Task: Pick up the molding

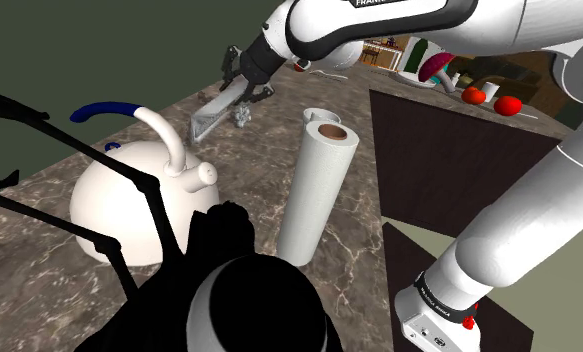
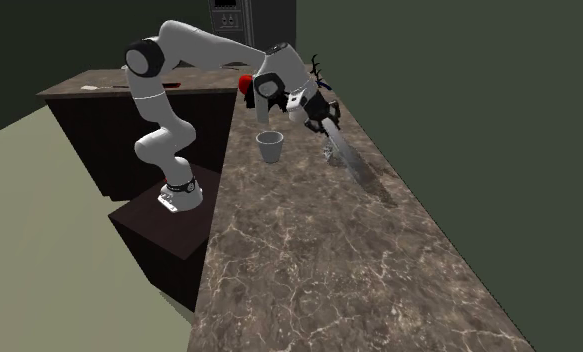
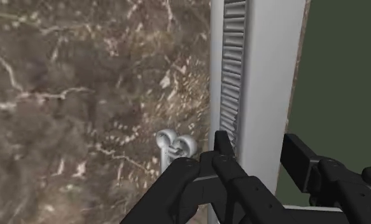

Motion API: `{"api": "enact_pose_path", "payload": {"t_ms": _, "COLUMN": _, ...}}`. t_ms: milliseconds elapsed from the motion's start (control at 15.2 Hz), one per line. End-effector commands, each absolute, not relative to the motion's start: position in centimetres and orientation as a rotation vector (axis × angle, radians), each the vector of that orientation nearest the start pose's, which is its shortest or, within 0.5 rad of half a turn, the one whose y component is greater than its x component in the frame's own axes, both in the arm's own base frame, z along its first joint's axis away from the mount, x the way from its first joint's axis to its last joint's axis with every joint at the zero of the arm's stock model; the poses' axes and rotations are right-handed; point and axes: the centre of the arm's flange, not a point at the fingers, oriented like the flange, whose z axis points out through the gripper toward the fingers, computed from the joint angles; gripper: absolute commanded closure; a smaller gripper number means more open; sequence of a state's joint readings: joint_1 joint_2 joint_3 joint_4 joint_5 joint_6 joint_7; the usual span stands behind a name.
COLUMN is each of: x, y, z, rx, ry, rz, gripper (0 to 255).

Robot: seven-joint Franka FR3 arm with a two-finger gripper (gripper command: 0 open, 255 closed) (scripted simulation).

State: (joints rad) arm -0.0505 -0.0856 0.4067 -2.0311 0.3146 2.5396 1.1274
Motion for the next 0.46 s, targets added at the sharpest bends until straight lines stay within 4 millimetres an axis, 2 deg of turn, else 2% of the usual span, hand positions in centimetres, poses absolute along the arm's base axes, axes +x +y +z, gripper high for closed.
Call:
{"api": "enact_pose_path", "payload": {"t_ms": 0, "x": 54.1, "y": 20.3, "z": 56.0, "rx": -2.267, "ry": 1.193, "rz": -0.378, "gripper": 255}}
{"api": "enact_pose_path", "payload": {"t_ms": 264, "x": 54.1, "y": 20.3, "z": 58.1, "rx": -2.267, "ry": 1.193, "rz": -0.378, "gripper": 255}}
{"api": "enact_pose_path", "payload": {"t_ms": 396, "x": 54.1, "y": 20.3, "z": 58.2, "rx": -2.267, "ry": 1.193, "rz": -0.378, "gripper": 255}}
